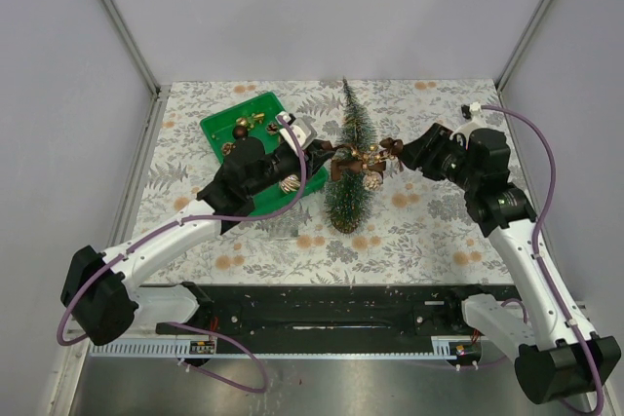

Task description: Decorate the small christmas tree

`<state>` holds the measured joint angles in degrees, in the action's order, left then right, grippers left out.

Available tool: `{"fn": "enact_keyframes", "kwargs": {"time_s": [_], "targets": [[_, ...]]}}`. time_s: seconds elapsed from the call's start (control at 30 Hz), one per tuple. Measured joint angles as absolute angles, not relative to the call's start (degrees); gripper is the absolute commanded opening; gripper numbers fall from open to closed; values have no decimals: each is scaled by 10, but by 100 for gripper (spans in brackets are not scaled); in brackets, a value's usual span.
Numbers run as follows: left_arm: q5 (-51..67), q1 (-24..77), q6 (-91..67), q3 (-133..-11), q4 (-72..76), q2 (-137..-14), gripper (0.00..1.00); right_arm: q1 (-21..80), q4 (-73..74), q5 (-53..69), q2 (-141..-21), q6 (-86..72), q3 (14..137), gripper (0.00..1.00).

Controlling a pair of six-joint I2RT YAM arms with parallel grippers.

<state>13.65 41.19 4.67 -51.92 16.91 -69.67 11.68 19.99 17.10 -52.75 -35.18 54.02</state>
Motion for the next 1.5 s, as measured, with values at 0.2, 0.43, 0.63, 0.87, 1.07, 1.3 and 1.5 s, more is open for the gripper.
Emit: {"fn": "enact_keyframes", "kwargs": {"time_s": [0.2,0.43,0.63,0.87,1.07,1.3,1.5], "targets": [[136,412,47,-519,171,-697,34,117,200,161,-554,-352,571,63],[137,412,47,-519,172,-697,35,117,183,130,-592,-345,597,62],[143,413,62,-519,173,-707,47,117,159,133,-638,-344,599,61],[153,415,72,-519,173,-732,54,117,113,192,-652,-344,599,61],[163,423,77,-524,174,-747,54,122,79,237,-652,-354,599,59],[166,439,80,-540,176,-759,53,159,51,252,-655,-374,592,55],[169,449,87,-543,177,-760,51,174,39,252,-664,-391,579,56]]}}
